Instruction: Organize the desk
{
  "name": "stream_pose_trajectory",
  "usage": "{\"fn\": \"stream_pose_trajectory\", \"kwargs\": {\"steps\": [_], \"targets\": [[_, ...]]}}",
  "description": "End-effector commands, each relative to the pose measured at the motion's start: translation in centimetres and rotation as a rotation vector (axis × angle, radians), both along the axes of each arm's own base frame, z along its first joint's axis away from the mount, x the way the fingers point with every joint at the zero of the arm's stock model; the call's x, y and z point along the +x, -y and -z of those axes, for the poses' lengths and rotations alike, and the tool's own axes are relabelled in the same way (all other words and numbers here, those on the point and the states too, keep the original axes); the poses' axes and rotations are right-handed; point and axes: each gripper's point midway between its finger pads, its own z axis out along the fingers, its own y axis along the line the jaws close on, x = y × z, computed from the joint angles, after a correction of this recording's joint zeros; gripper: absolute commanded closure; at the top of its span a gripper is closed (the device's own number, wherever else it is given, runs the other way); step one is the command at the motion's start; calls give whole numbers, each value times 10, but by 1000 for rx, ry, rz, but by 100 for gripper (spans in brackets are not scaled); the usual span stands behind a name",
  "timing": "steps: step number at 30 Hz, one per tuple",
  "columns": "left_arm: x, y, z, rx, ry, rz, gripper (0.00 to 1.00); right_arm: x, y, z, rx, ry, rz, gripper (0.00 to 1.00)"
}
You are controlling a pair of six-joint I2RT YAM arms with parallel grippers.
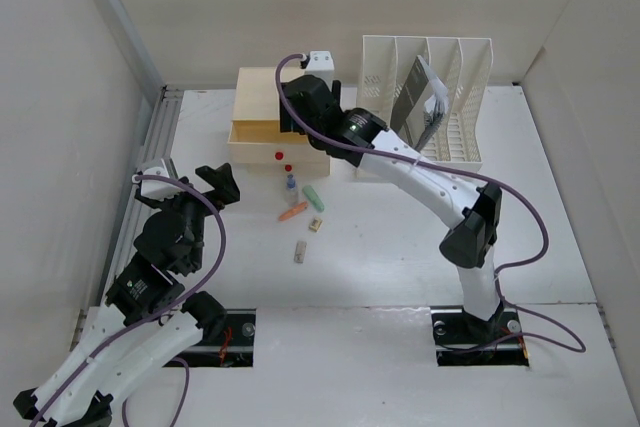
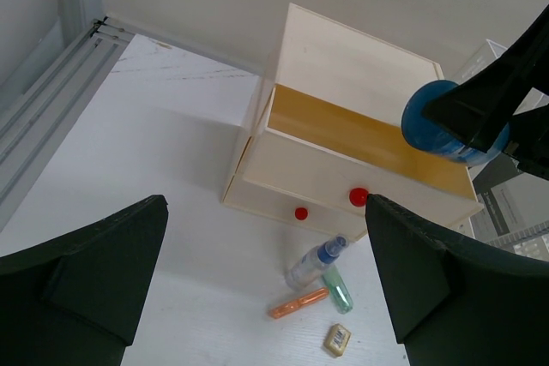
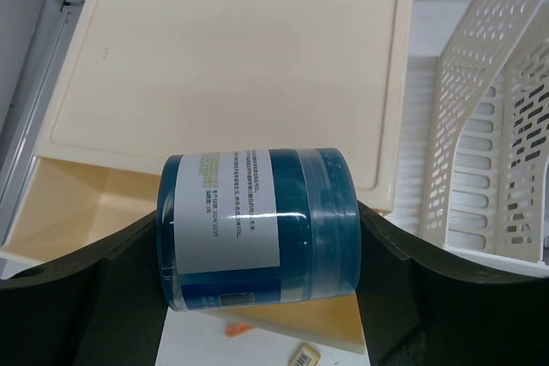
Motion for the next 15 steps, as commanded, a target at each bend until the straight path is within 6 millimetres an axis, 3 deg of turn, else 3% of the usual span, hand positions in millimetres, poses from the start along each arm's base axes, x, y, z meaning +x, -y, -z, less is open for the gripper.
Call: {"fn": "stream_pose_trajectory", "kwargs": {"steps": [1, 7, 12, 15], "targets": [[3, -2, -5, -24, 23, -22, 0, 5, 0, -24, 87, 41, 21, 100], [1, -3, -6, -30, 30, -22, 0, -4, -2, -7, 81, -2, -24, 100], [1, -2, -6, -30, 30, -13, 0, -16, 3, -19, 103, 17, -33, 100], [1, -2, -6, -30, 30, -13, 0, -23, 2, -17, 87, 21, -23, 100]]}}
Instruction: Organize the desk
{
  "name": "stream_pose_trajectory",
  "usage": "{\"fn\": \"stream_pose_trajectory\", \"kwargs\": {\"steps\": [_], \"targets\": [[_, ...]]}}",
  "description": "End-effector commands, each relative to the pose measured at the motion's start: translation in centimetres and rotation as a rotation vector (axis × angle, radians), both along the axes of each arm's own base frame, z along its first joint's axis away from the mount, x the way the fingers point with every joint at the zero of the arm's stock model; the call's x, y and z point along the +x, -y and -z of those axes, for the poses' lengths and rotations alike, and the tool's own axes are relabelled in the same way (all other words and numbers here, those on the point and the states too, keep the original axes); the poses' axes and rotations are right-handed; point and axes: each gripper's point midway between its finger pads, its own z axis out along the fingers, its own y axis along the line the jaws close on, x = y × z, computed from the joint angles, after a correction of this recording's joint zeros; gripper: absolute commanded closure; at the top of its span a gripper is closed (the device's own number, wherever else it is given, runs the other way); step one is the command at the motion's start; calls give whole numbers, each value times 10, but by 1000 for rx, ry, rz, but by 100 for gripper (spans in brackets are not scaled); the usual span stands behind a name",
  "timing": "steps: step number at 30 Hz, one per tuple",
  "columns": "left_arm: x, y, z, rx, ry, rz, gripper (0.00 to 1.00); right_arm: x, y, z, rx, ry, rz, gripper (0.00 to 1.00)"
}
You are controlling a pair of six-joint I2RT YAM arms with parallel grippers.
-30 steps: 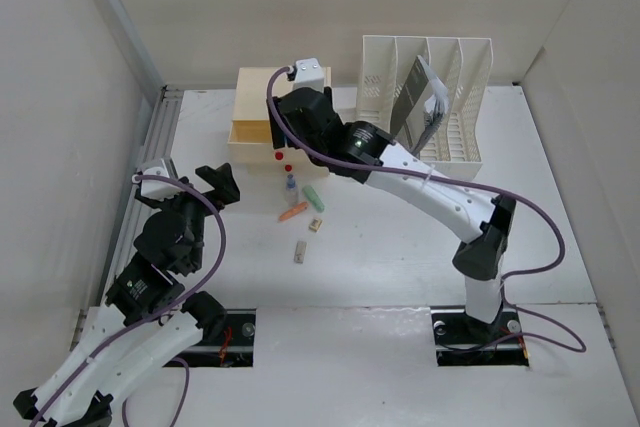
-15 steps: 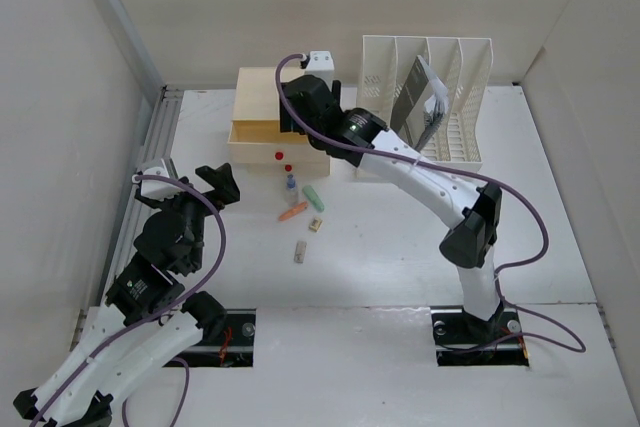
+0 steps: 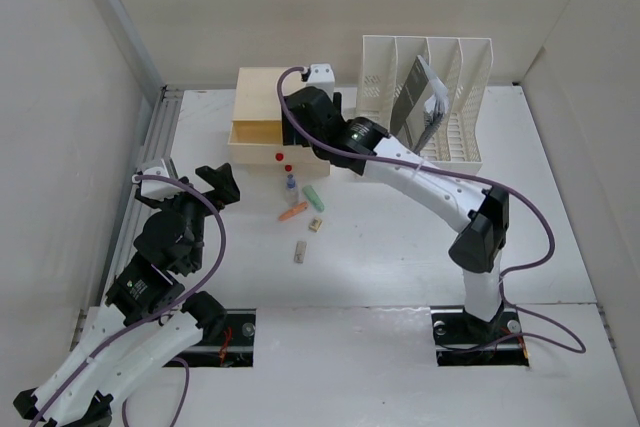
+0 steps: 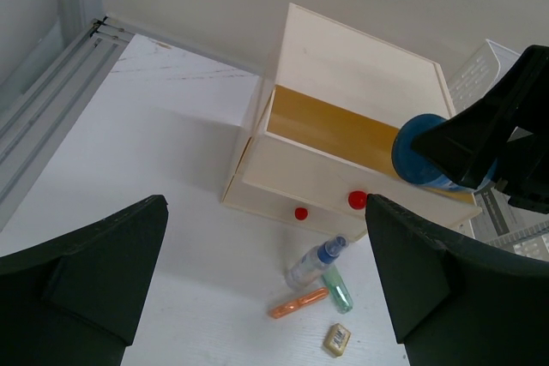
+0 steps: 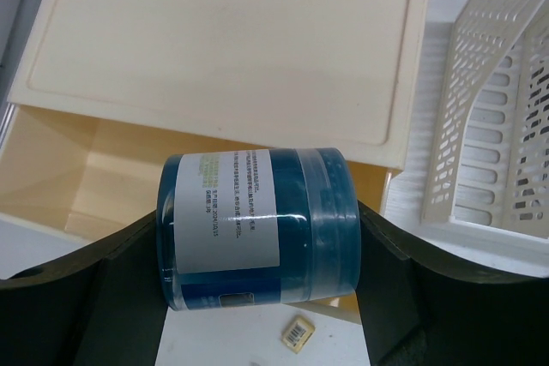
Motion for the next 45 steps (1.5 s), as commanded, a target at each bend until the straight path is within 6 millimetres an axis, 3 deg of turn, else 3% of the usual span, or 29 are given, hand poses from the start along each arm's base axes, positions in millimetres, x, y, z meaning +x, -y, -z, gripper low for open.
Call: {"fn": "stream_pose_trajectory", "kwargs": {"steps": [1, 4, 7, 8, 15, 19, 24, 25, 28, 30, 31, 32, 36, 39, 40, 44, 45], "targets": [[1, -2, -6, -29, 29, -14, 0, -9, 0, -47, 112, 89, 21, 100], [1, -2, -6, -29, 29, -14, 0, -11, -1, -44, 97, 94, 19, 99], [0, -3, -8, -35, 36, -14, 0, -12, -2, -39, 82, 88, 7, 71], [0, -3, -8, -35, 36, -14, 0, -12, -5, -41, 92, 89, -3, 53], [0, -3, -8, -35, 36, -14, 0, -21, -15, -55, 102, 115, -88, 15], [0, -3, -10, -41, 43, -14, 0, -23, -16, -62, 114, 125, -104, 5], [0, -3, -10, -41, 43, -14, 0, -23, -14, -64, 105, 136, -110, 0], [0, -3, -10, -41, 43, -14, 0, -25, -12, -70, 113, 143, -110, 0], [0, -3, -10, -41, 43, -14, 0, -33, -9, -93, 94, 211, -168, 18], [1, 0, -8, -35, 36, -4, 0, -51, -28, -105, 74, 268, -379, 66], [1, 0, -8, -35, 36, -4, 0, -57, -29, -106, -37, 330, -492, 83], [3, 4, -6, -27, 27, 8, 1, -78, -39, -109, -42, 354, -651, 97], [6, 11, -4, -22, 20, 31, 5, -112, -46, -80, -181, 436, -1055, 100], [9, 13, -5, -23, 21, 40, 7, -124, -40, -32, -331, 430, -1277, 100], [10, 15, -3, -16, 13, 40, 7, -120, -39, -31, -346, 428, -1255, 100], [11, 15, -5, -22, 20, 40, 7, -100, -39, 11, -447, 345, -1220, 100], [12, 16, -3, -16, 13, 40, 7, -92, -38, 7, -462, 351, -1206, 100]]}}
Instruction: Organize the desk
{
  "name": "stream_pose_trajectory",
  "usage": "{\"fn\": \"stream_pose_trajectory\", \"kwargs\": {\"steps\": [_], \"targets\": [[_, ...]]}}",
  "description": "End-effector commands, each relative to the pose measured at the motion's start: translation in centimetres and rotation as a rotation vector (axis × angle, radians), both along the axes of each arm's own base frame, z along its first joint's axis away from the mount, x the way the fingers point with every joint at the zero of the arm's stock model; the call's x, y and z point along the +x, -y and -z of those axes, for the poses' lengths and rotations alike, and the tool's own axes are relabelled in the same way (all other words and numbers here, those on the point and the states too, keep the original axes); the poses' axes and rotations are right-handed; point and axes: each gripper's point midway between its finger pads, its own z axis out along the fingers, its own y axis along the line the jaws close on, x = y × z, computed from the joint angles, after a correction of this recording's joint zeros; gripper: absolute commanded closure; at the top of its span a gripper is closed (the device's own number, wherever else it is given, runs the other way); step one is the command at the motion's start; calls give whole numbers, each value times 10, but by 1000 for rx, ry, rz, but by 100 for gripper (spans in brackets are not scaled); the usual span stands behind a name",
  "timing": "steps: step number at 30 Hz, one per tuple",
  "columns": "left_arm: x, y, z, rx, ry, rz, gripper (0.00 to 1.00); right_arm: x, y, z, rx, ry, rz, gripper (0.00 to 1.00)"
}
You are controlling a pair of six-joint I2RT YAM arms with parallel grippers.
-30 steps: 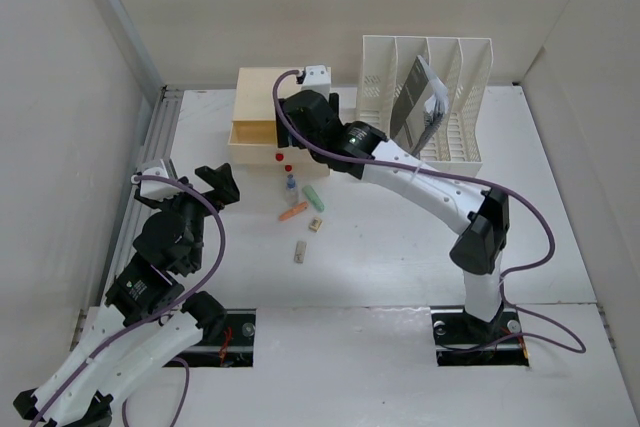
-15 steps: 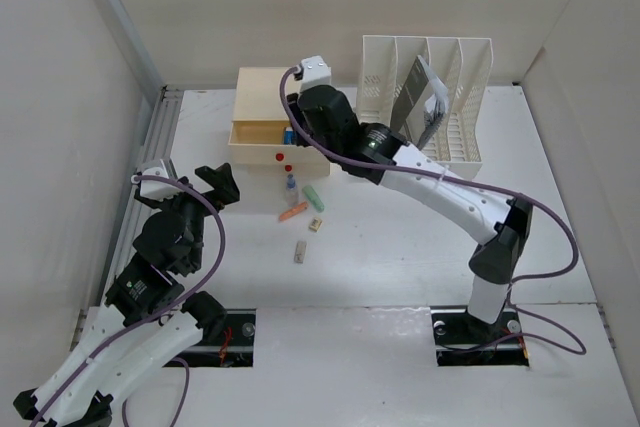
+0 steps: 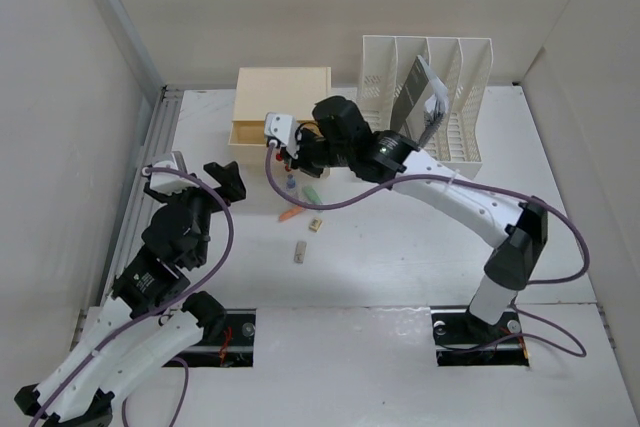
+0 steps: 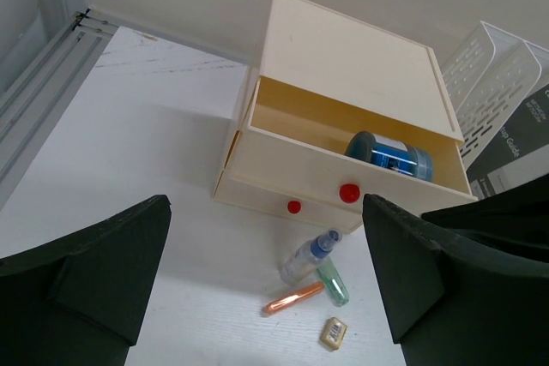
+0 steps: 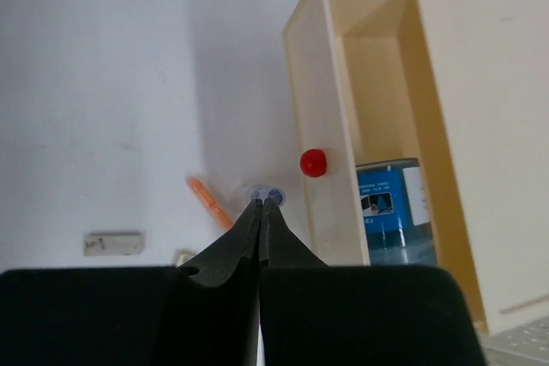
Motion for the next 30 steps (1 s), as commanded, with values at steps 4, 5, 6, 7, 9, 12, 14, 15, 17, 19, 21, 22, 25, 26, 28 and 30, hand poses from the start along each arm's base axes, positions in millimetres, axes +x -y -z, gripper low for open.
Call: {"fn": "stream_pose_trajectory", "kwargs": {"steps": [4, 5, 6, 7, 9, 12, 14, 15, 17, 19, 21, 22, 25, 26, 28, 30], "targets": [[4, 4, -8, -31, 34, 7, 7, 30, -11, 45, -110, -26, -44, 100], [4, 4, -8, -31, 34, 7, 7, 41, -8, 48, -114, -34, -10, 100], [4, 4, -8, -31, 34, 7, 7, 45, -9, 51, -117, -42, 12, 100], [2, 3, -10, -36, 42, 7, 7, 51, -11, 52, -109, -51, 44, 100], [2, 3, -10, -36, 42, 7, 7, 69, -7, 54, -106, -22, 149, 100], [2, 3, -10, -36, 42, 7, 7, 97, 5, 51, -94, 74, 330, 100], [2, 3, -10, -36, 42, 7, 7, 107, 9, 48, -72, 148, 412, 100], [2, 3, -10, -36, 42, 7, 7, 113, 18, 41, -71, 193, 491, 100], [2, 3, -10, -36, 42, 7, 7, 122, 24, 35, -62, 237, 548, 100], [2, 3, -10, -36, 42, 7, 7, 130, 31, 33, -70, 262, 612, 100], [2, 3, -10, -36, 42, 7, 7, 135, 35, 35, -83, 273, 647, 100], [2, 3, -10, -36, 42, 7, 7, 140, 36, 36, -92, 289, 671, 100], [2, 3, -10, -36, 42, 7, 7, 145, 38, 39, -100, 301, 705, 100], [2, 3, -10, -36, 42, 7, 7, 147, 40, 37, -95, 309, 723, 100], [2, 3, -10, -36, 42, 7, 7, 148, 41, 34, -88, 316, 735, 100], [2, 3, -10, -36, 42, 7, 7, 149, 43, 34, -96, 324, 740, 100]]}}
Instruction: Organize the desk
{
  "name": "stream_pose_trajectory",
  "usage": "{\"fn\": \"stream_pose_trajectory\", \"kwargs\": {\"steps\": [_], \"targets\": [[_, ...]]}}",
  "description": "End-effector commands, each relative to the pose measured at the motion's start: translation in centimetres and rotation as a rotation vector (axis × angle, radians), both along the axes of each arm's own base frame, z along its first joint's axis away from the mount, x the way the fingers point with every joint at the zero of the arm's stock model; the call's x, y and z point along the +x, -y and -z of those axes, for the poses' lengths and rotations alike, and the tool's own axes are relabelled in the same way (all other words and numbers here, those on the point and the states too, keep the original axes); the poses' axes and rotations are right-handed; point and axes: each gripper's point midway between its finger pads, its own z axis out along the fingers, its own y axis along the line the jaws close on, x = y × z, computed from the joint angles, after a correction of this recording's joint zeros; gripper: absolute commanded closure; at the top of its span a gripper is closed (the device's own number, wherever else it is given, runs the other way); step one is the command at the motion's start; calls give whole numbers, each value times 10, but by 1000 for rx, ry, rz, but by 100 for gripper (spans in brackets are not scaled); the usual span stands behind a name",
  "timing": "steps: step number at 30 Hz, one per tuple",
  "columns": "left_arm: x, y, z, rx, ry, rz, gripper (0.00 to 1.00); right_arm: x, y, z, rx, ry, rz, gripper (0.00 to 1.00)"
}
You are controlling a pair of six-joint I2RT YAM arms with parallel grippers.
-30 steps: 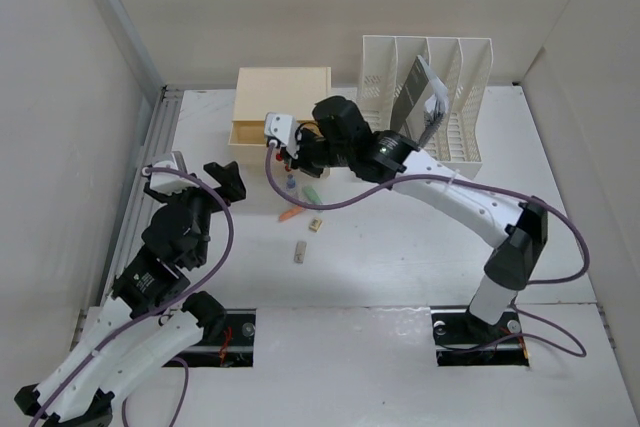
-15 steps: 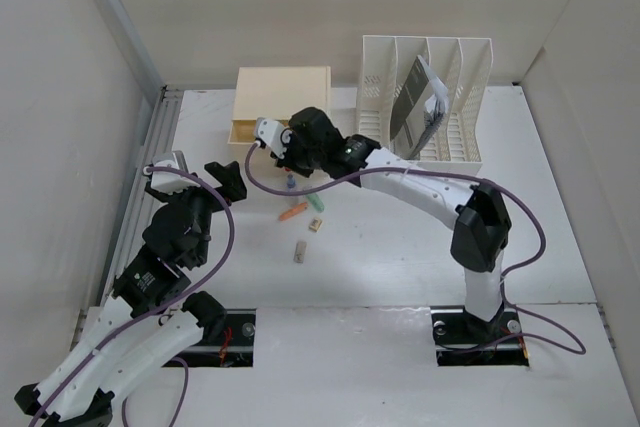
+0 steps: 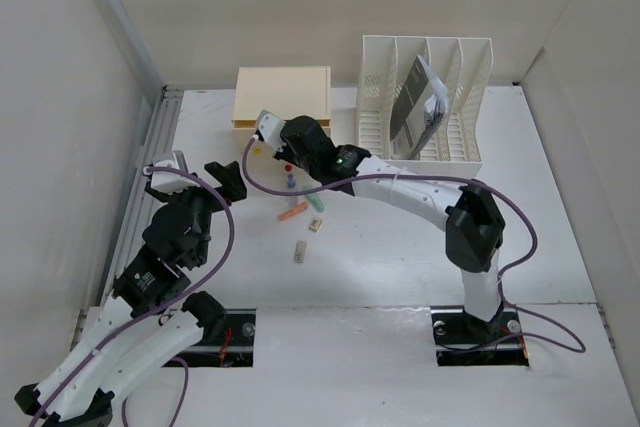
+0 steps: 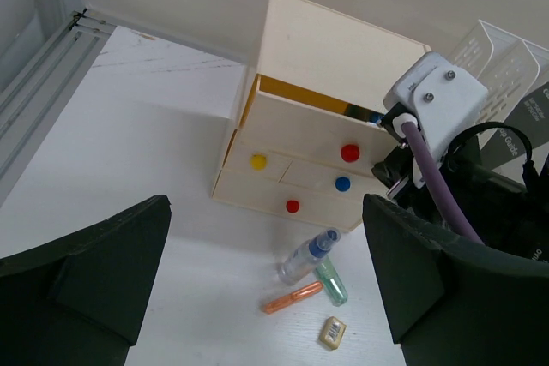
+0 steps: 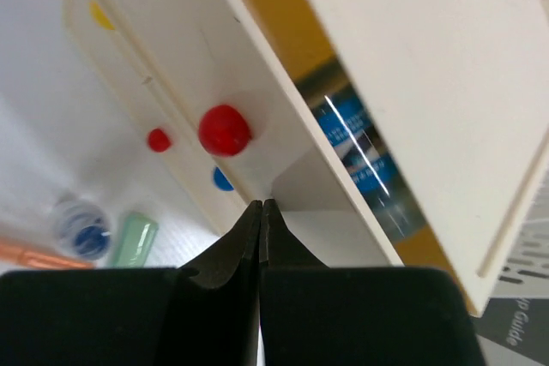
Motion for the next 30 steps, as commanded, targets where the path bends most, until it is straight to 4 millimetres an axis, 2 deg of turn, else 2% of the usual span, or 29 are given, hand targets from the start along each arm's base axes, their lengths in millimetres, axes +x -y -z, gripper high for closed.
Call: {"fn": "stream_pose_trajectory", "kwargs": {"steps": [1, 3, 10, 11, 13, 14, 15, 16, 17, 19, 20, 21, 22, 23, 24, 27, 28, 29, 30], "targets": [[1, 1, -10, -36, 41, -1, 7, 42, 23, -55, 95, 171, 169, 100], [1, 2, -10, -36, 41, 8, 7, 43, 22, -50, 79, 169, 166, 100], [3, 4, -8, -30, 34, 8, 7, 49, 21, -60, 99, 197, 197, 100], [3, 4, -8, -30, 34, 8, 7, 54, 26, -62, 105, 207, 218, 100], [3, 4, -8, -30, 34, 8, 7, 53, 25, -57, 98, 198, 208, 100], [3, 4, -8, -30, 34, 8, 7, 51, 23, -61, 111, 197, 188, 100], [3, 5, -8, -30, 34, 18, 7, 43, 21, -50, 90, 159, 141, 100], [3, 6, -8, -46, 34, 17, 7, 32, 21, -67, 122, 153, 86, 100], [4, 12, -6, -40, 25, 48, 7, 12, 2, -68, 157, 94, -74, 100], [3, 20, -4, -83, 16, 79, 7, -21, 0, -66, 148, 7, -225, 100], [4, 29, -2, -95, 4, 116, 7, -43, 0, -92, 200, 2, -319, 93], [5, 35, 1, -111, -8, 135, 7, -50, 5, -102, 217, 13, -331, 60], [6, 44, 6, -158, -25, 163, 7, -58, 19, -119, 256, 42, -310, 43], [6, 49, 7, -184, -36, 177, 7, -63, 24, -129, 276, 63, -312, 31], [8, 54, 12, -216, -37, 189, 9, -59, 36, -137, 296, 87, -272, 18], [18, 69, 37, -328, -68, 189, 18, -60, 60, -157, 404, 79, -234, 20], [20, 73, 42, -358, -74, 186, 22, -51, 74, -163, 443, 66, -214, 30], [23, 73, 44, -394, -63, 171, 25, -52, 80, -160, 474, 31, -221, 38], [27, 75, 49, -462, -40, 164, 33, -58, 87, -167, 542, -7, -228, 50]]}}
